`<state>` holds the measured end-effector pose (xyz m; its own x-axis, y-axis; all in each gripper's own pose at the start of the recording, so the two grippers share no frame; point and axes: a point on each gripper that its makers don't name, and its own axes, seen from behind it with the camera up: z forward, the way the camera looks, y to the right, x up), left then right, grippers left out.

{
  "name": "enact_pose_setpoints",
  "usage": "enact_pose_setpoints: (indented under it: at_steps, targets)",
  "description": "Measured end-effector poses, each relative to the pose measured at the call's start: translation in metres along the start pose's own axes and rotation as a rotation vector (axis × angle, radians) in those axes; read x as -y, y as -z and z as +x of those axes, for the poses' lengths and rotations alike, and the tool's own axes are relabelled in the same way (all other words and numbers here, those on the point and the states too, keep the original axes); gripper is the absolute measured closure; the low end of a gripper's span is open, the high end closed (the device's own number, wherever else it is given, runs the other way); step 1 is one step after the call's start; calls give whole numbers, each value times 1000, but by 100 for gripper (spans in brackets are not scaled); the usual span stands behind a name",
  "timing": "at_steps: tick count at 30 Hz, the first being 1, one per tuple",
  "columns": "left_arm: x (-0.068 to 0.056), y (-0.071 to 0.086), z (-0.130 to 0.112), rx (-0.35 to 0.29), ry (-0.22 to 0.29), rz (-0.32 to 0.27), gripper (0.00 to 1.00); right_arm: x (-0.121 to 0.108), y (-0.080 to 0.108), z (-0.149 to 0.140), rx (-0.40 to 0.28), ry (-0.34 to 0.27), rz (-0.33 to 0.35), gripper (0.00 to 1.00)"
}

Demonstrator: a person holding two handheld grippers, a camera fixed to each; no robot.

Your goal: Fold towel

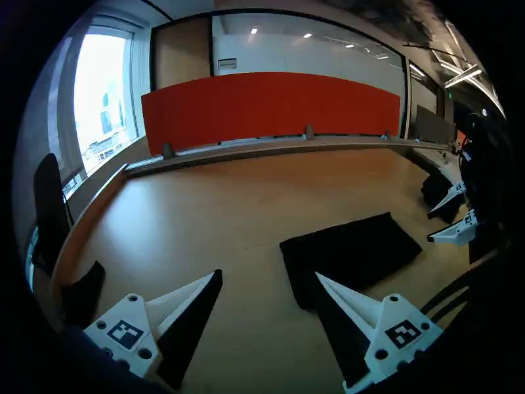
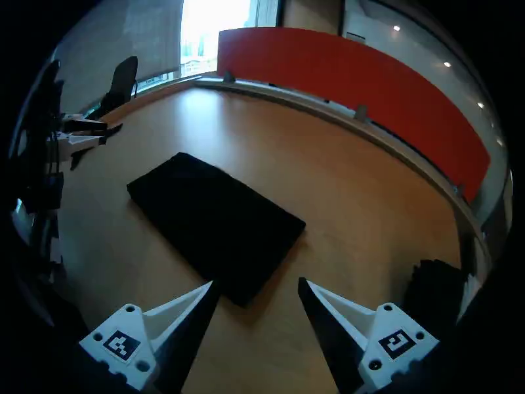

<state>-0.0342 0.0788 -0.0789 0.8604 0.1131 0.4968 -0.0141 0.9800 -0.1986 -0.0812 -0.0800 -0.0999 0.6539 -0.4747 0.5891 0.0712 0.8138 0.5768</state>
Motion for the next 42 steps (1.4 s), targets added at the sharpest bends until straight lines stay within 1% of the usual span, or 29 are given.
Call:
enact_pose_setpoints:
  at_steps: [6, 15, 23, 28, 35, 41, 42]
  targets:
    - [8, 9, 2, -21, 9, 30, 6, 3, -4, -6, 17, 18, 20, 9]
    - [15, 24, 0, -41, 21, 55, 6, 7, -10, -18, 59, 59, 54, 9]
    - [16, 32, -8, -35, 33, 62, 6, 7, -14, -25, 89, 92, 77, 9]
    - [18, 37, -10, -35, 37, 69, 6, 9, -18, -30, 108, 113, 97, 15]
    - [21, 45, -11, -39, 30, 79, 6, 10, -23, -38, 138, 133, 120, 29]
    - [23, 50, -13, -38, 26, 85, 6, 11, -26, -42, 151, 136, 129, 29]
    - [24, 51, -13, -38, 25, 86, 6, 11, -26, -43, 152, 137, 129, 31]
